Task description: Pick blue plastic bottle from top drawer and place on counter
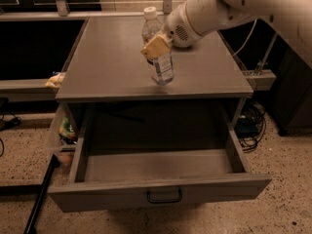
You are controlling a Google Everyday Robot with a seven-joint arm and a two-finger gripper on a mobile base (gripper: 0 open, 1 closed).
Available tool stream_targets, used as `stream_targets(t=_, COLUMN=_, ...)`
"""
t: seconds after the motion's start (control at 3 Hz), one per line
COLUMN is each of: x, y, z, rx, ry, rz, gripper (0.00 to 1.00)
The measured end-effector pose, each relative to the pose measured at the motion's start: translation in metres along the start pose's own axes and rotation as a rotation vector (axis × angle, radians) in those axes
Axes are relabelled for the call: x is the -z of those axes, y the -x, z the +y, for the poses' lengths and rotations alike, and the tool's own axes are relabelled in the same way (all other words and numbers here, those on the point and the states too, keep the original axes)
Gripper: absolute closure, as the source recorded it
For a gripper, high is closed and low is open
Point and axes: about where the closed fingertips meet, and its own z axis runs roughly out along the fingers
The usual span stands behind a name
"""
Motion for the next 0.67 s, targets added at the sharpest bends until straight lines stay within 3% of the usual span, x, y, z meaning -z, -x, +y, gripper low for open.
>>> stream_targets(t=0.67, x=-0.024, y=-0.016, z=-0.02, rx=-0.09, ry=-0.022, rz=-0.145, gripper=1.0)
